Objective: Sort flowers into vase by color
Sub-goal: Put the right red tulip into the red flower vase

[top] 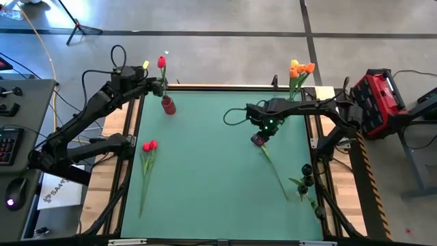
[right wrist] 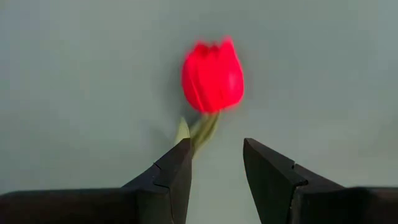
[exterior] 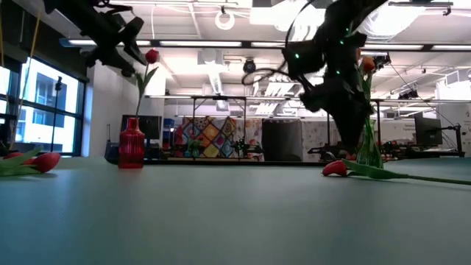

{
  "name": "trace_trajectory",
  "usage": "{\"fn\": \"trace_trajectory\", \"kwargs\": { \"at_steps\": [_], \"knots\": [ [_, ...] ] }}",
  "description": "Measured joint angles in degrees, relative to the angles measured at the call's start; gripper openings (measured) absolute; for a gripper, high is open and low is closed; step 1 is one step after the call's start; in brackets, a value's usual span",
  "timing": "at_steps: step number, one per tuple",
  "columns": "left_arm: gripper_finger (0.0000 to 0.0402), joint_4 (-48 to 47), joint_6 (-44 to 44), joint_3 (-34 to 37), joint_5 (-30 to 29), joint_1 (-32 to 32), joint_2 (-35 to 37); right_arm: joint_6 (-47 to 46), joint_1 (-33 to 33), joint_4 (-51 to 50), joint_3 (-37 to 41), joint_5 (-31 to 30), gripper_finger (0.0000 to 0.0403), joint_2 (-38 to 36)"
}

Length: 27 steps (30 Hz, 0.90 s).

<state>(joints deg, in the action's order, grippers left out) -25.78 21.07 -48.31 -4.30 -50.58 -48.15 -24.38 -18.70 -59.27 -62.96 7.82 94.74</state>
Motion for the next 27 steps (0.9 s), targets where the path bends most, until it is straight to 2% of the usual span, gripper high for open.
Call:
{"fn": "trace_trajectory", "kwargs": {
  "at_steps": [5,12,18,21,27],
  "knots": [
    [0.0186,0.30,-0.36,0.00,0.79,-0.01,1.87,-2.16,1.60,7.00,5.94,2.75,0.0133,0.00],
    [0.0186,1.51,-0.33,-0.02,4.50,-0.01,4.43,-4.63,2.36,16.38,10.62,1.02,0.0133,0.00],
    [0.0186,1.58,-0.04,-0.02,5.29,-0.01,5.32,-4.97,2.20,18.96,13.33,0.42,0.0128,0.07],
    [0.0186,1.64,1.44,-0.06,5.61,-0.01,5.84,-4.05,2.22,18.64,13.20,0.27,0.0102,0.09],
    [0.0186,-0.14,-0.34,-3.39,6.77,-0.01,6.48,-2.23,2.32,17.94,10.73,2.45,0.0014,0.37]
  ]
}}
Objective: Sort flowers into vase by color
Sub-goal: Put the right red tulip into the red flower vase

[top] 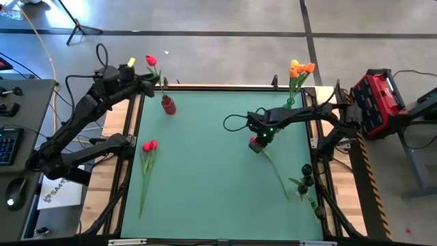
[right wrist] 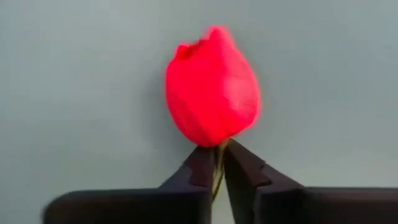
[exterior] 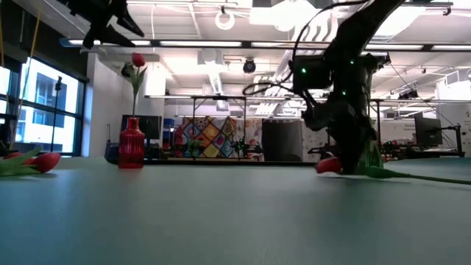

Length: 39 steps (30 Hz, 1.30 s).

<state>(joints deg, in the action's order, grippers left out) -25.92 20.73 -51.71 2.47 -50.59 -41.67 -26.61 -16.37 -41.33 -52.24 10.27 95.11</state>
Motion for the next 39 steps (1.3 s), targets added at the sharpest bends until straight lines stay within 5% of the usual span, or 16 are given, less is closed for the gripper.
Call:
{"fn": "trace_trajectory", "kwargs": {
  "at_steps": [11,20,39],
  "knots": [
    [0.0186,-1.84,-0.22,-7.07,2.96,0.27,-0.09,8.88,-0.10,-0.25,-16.12,1.74,0.0003,-0.02],
    [0.0186,-0.28,2.17,-7.14,5.73,7.57,-1.88,14.73,-2.25,4.73,-35.43,2.55,0.0001,-0.07],
    [0.0186,26.84,-1.26,-7.12,4.58,24.47,-20.04,17.61,-5.41,23.19,-52.67,3.55,0.0000,-0.17]
  ]
}}
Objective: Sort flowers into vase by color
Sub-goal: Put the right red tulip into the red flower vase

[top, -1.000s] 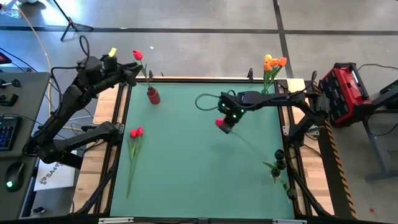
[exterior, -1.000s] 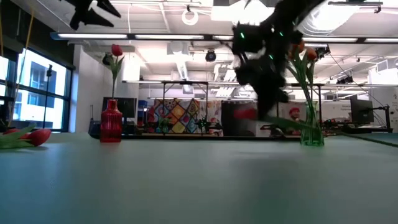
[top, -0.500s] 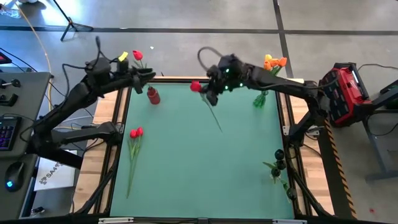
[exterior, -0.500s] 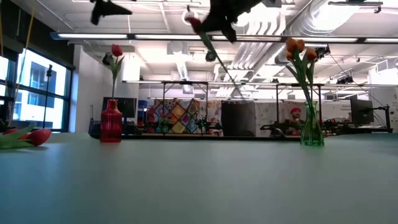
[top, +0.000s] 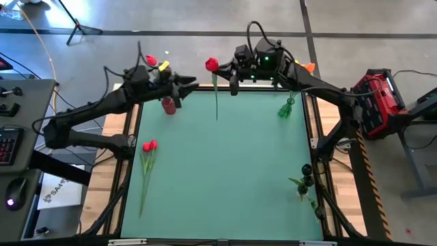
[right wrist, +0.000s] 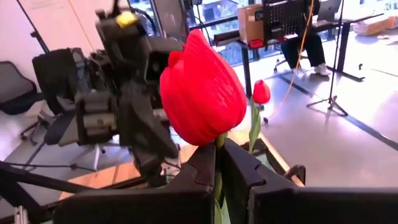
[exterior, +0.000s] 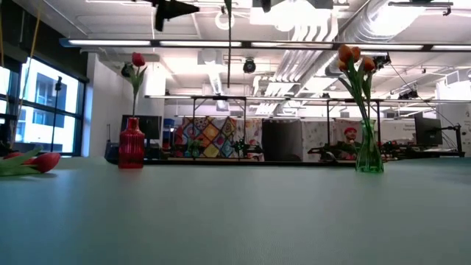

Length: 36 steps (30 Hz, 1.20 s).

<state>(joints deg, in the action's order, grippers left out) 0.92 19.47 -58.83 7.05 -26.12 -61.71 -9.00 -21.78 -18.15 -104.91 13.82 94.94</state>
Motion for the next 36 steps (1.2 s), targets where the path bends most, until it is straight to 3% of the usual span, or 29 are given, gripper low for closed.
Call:
{"fn": "trace_trajectory", "kwargs": {
  "at_steps": [5,14,21,25,32,36],
  "knots": [
    [0.0186,7.35,-0.14,0.00,1.93,2.26,-5.04,-2.60,0.02,0.91,-1.70,2.97,0.0000,0.00],
    [0.0186,13.24,-1.42,0.02,5.21,4.76,-10.09,-4.18,0.04,0.85,-2.25,3.16,0.0000,0.00],
    [0.0179,17.12,-0.73,0.02,4.49,5.19,-12.41,-4.06,0.07,0.50,-2.25,3.40,0.0000,0.00],
    [0.0139,16.91,-0.67,0.02,4.24,5.19,-12.85,-4.04,0.07,-0.08,-2.25,3.54,0.0000,0.00],
    [0.0024,16.23,-4.07,0.02,4.24,5.19,-12.60,-4.16,0.07,-1.45,-2.25,4.21,0.0003,0.00],
    [0.0011,15.20,-5.09,0.04,1.46,5.14,-12.14,-3.87,0.04,-2.23,-2.29,6.16,0.0031,0.00]
  ]
}}
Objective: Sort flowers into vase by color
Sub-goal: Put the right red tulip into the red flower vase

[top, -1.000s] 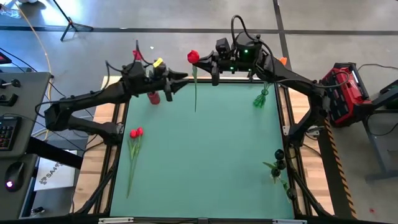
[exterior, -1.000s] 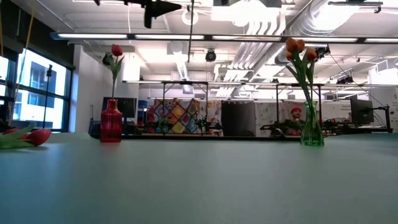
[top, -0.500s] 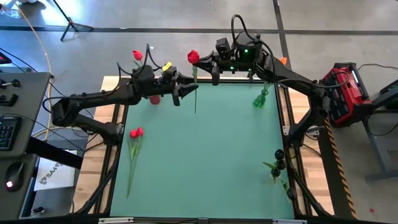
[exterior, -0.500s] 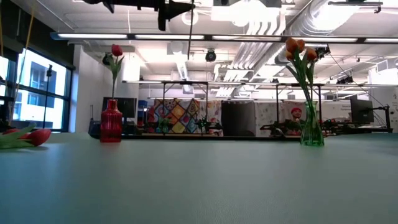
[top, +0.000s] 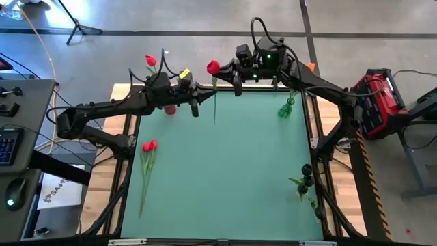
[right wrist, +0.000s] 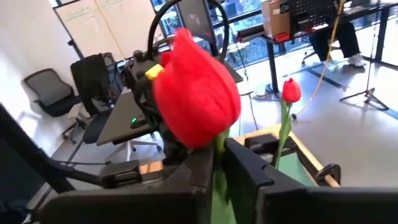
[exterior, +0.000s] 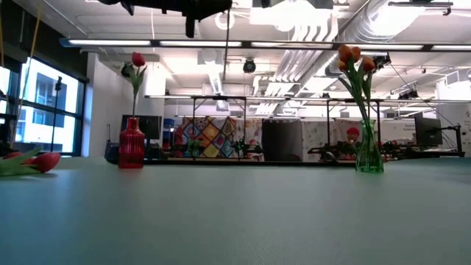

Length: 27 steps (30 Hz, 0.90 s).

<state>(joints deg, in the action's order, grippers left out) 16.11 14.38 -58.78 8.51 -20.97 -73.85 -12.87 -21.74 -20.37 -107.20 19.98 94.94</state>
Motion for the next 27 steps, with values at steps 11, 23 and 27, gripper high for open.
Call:
{"fn": "trace_trajectory", "kwargs": {
  "at_steps": [11,23,27],
  "knots": [
    [0.0001,-9.77,-5.85,0.00,-13.46,-0.65,9.79,0.52,-1.16,-0.34,0.00,-7.10,0.0170,-4.01],
    [0.0000,-12.94,-13.65,12.41,-35.28,-2.89,26.65,1.53,-1.11,-5.61,0.02,-10.02,0.0182,-5.70],
    [0.0000,-4.88,-16.10,20.62,-36.87,-5.49,31.30,2.56,-1.09,-6.27,0.02,-10.51,0.0179,-5.66]
  ]
}}
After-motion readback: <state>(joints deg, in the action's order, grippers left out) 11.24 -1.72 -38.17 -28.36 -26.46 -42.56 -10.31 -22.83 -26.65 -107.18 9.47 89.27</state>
